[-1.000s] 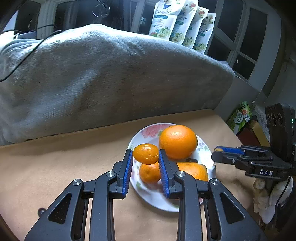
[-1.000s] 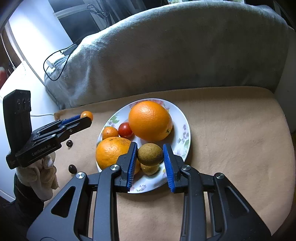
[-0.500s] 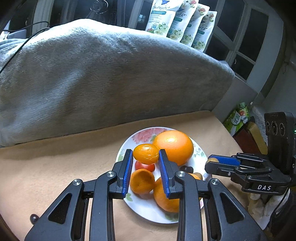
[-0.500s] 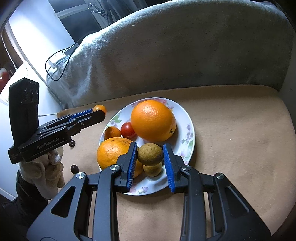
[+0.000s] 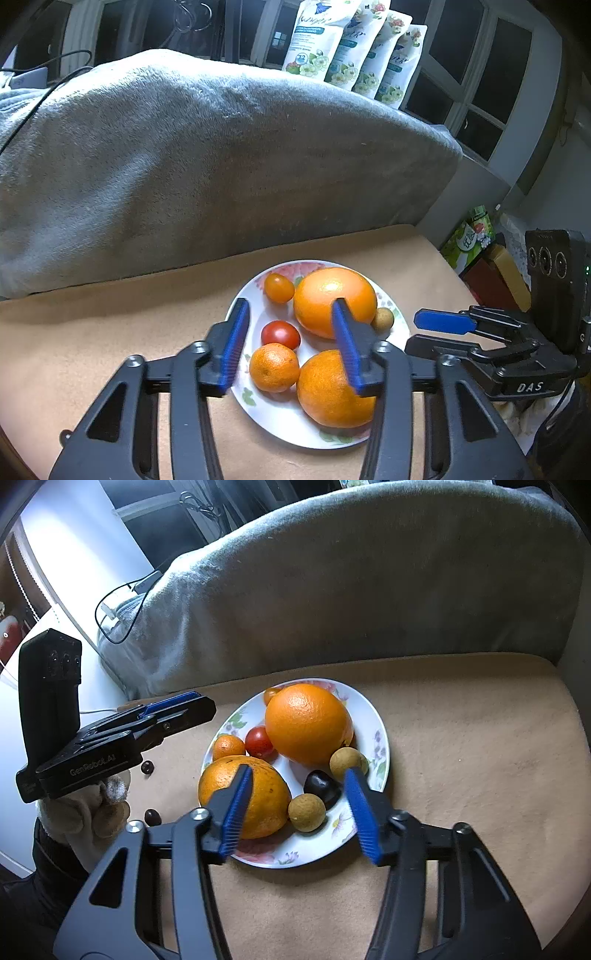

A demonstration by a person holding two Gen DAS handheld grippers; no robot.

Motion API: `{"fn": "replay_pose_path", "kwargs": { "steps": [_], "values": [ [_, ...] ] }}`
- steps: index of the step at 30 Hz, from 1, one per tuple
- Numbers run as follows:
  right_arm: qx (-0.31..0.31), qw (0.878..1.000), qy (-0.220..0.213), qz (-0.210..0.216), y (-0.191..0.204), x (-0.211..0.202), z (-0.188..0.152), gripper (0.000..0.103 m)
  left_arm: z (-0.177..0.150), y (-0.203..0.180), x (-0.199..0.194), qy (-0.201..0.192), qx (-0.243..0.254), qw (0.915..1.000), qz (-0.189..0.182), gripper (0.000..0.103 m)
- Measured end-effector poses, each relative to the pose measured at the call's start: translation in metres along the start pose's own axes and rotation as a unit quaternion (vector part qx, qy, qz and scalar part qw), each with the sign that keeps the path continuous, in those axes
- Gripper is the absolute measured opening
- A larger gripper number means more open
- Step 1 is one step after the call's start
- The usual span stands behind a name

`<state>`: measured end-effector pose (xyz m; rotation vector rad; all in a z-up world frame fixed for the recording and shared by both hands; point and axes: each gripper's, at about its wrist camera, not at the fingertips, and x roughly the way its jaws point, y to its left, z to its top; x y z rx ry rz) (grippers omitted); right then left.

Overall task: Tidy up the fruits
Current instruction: 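Lift both open grippers away from the plate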

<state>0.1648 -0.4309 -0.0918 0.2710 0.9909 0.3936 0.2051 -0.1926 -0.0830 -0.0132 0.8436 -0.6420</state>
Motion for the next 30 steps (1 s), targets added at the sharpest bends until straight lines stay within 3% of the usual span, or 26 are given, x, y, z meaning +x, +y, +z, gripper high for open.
{"fn": "replay_pose_path", "kwargs": {
  "steps": [7,11,17,30],
  "values": [
    [-0.009,1.000,-0.010,-0.004,0.005,-0.005,0.000,0.081,0.002,-0.003,-0.007,-0.007,0.001,1.0000,0.003,0.070],
    [-0.013,1.000,-0.010,-0.012,0.008,-0.007,-0.002,0.087,0.002,-0.005,-0.013,-0.014,0.004,0.9998,0.015,0.072],
    [-0.027,0.999,-0.013,-0.019,0.014,-0.012,-0.005,0.088,0.001,-0.010,-0.025,-0.029,0.014,0.9990,0.033,0.077],
    [-0.073,0.996,-0.028,-0.035,0.041,-0.027,-0.015,0.089,-0.004,-0.017,-0.053,-0.057,0.031,0.9967,0.050,0.077]
  ]
}}
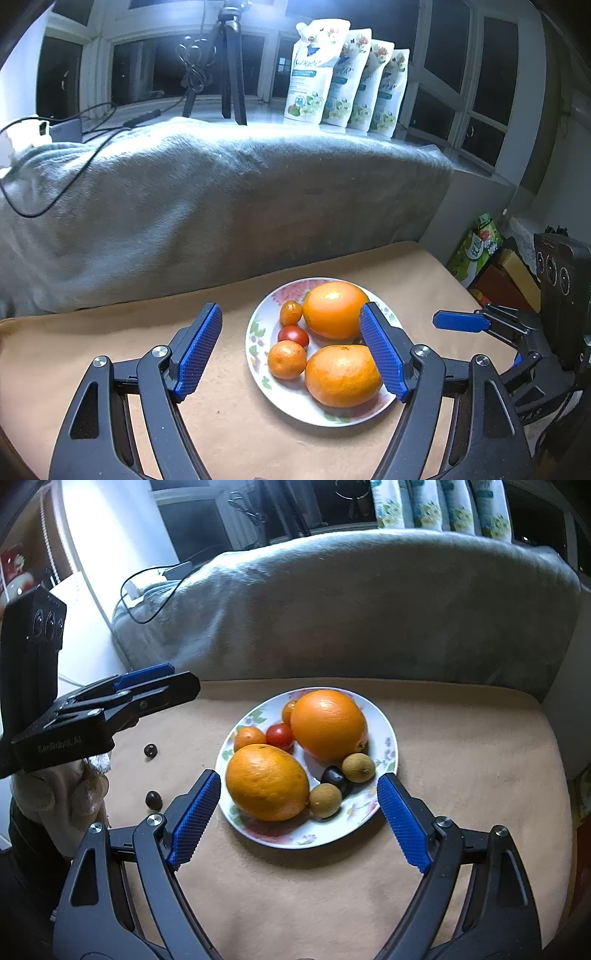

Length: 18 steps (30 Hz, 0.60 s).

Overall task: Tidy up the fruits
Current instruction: 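Lift both open grippers away from the plate, then move the left gripper to a dark plum while the right gripper approaches another dark plum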

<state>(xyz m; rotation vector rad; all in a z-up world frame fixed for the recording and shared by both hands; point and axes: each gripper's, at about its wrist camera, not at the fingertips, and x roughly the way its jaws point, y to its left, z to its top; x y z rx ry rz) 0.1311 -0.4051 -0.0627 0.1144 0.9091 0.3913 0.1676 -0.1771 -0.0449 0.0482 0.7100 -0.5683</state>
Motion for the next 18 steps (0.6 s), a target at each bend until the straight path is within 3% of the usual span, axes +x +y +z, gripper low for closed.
{"fn": "replay_pose_path", "kwargs": {
  "steps": [18],
  "values": [
    [-0.068,0.997,-0.025,0.003,0.060,-0.008,-0.006,0.089,-0.013,0.035,-0.038,-0.019,-0.010,0.9991,0.037,0.077]
  ]
}}
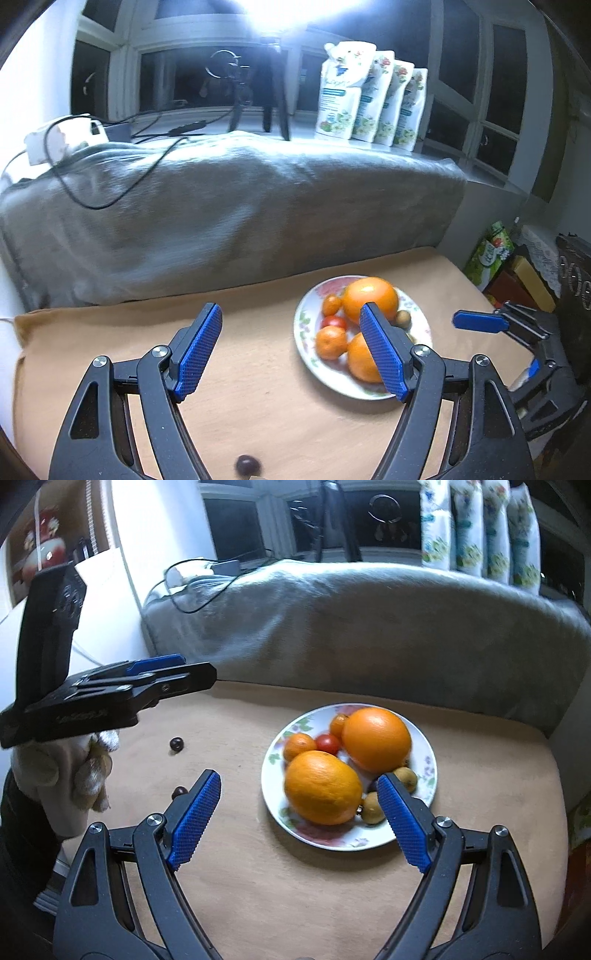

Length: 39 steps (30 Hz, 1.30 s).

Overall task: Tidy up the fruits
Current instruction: 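Move the left gripper to a dark plum while the right gripper approaches another dark plum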

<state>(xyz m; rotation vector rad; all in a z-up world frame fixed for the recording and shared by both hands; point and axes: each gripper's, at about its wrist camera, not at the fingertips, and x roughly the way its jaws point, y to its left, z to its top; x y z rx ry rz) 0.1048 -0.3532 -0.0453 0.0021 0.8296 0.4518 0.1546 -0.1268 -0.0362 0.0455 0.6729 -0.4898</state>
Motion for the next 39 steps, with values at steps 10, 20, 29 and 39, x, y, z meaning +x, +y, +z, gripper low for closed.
{"fn": "replay_pose_path", "kwargs": {
  "steps": [10,20,29,39],
  "values": [
    [-0.036,0.999,0.000,0.019,0.036,0.011,0.002,0.089,-0.014,0.048,-0.015,0.010,-0.024,0.9983,0.052,0.077],
    [-0.068,0.996,0.016,0.049,0.071,0.029,-0.003,0.089,-0.041,0.092,-0.017,0.031,-0.070,0.9944,0.073,0.077],
    [-0.093,0.991,0.056,0.076,0.100,0.062,-0.014,0.077,-0.068,0.113,-0.008,0.056,-0.106,0.9912,0.057,0.067],
    [-0.104,0.984,0.102,0.102,0.119,0.098,-0.026,0.055,-0.094,0.123,0.010,0.089,-0.128,0.9868,0.044,0.049]
  ]
}}
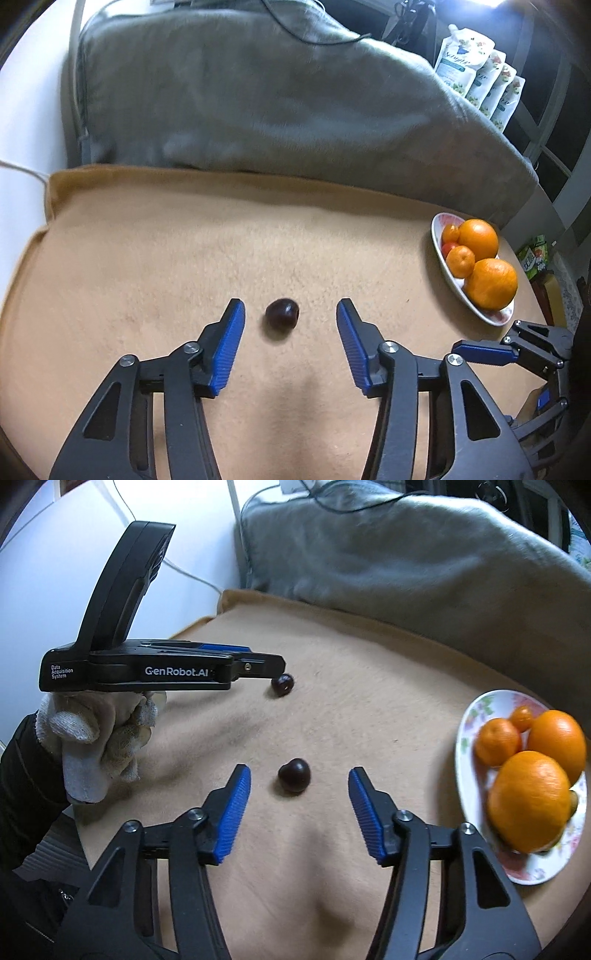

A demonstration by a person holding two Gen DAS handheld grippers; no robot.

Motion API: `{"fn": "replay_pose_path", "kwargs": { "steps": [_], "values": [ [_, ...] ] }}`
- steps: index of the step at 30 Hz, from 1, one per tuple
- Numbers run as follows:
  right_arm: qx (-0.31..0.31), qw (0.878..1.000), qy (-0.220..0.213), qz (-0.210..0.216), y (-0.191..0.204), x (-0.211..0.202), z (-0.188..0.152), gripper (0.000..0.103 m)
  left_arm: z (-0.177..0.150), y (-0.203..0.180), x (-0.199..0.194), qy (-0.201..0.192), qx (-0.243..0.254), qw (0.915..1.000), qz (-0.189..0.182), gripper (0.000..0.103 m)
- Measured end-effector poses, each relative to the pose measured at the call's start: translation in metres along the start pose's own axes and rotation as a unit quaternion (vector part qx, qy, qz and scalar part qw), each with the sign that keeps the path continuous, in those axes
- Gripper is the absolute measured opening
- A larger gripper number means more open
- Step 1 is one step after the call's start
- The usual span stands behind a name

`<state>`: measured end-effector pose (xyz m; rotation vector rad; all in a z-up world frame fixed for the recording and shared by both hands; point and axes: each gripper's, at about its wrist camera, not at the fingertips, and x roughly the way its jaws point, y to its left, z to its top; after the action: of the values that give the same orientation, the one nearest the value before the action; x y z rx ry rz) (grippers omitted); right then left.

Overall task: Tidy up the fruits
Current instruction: 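Move the left gripper to a dark plum while the right gripper approaches another dark plum, then close the left gripper on its plum while the right gripper closes on the other plum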

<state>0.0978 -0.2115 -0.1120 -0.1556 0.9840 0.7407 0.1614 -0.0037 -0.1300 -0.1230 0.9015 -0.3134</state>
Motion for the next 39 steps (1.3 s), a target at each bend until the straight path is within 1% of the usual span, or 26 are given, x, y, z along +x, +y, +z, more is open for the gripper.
{"fn": "replay_pose_path", "kwargs": {
  "steps": [2,8,10,11,18,21,23,30,32,39],
  "values": [
    [-0.001,1.000,0.004,0.002,0.000,0.005,0.002,0.051,-0.002,0.001,0.004,0.005,0.000,1.0000,0.001,0.046],
    [0.003,1.000,0.016,0.003,-0.001,0.016,0.007,0.045,-0.003,0.002,0.013,0.014,0.003,0.9999,0.002,0.041],
    [0.005,1.000,0.019,0.004,-0.003,0.019,0.009,0.045,-0.003,0.003,0.015,0.016,0.004,0.9999,0.002,0.040],
    [0.006,1.000,0.020,0.004,-0.003,0.020,0.009,0.044,-0.004,0.003,0.016,0.017,0.004,0.9998,0.002,0.038],
    [0.006,1.000,0.029,0.005,-0.001,0.031,0.010,0.041,-0.003,0.001,0.024,0.024,0.003,0.9997,0.002,0.037],
    [0.006,0.999,0.031,0.005,-0.001,0.034,0.011,0.039,-0.003,0.000,0.027,0.026,0.006,0.9996,0.003,0.034],
    [0.006,0.999,0.033,0.005,0.000,0.035,0.012,0.036,-0.004,-0.002,0.028,0.026,0.007,0.9996,0.004,0.033],
    [0.005,0.999,0.036,0.003,0.001,0.040,0.014,0.030,-0.003,-0.005,0.034,0.028,0.009,0.9995,0.007,0.025],
    [0.008,0.999,0.035,0.002,-0.001,0.040,0.015,0.025,-0.003,-0.005,0.035,0.027,0.008,0.9996,0.008,0.021],
    [0.008,0.999,0.036,0.002,-0.001,0.039,0.015,0.024,-0.003,-0.009,0.037,0.024,0.014,0.9996,0.011,0.020]
  ]
}}
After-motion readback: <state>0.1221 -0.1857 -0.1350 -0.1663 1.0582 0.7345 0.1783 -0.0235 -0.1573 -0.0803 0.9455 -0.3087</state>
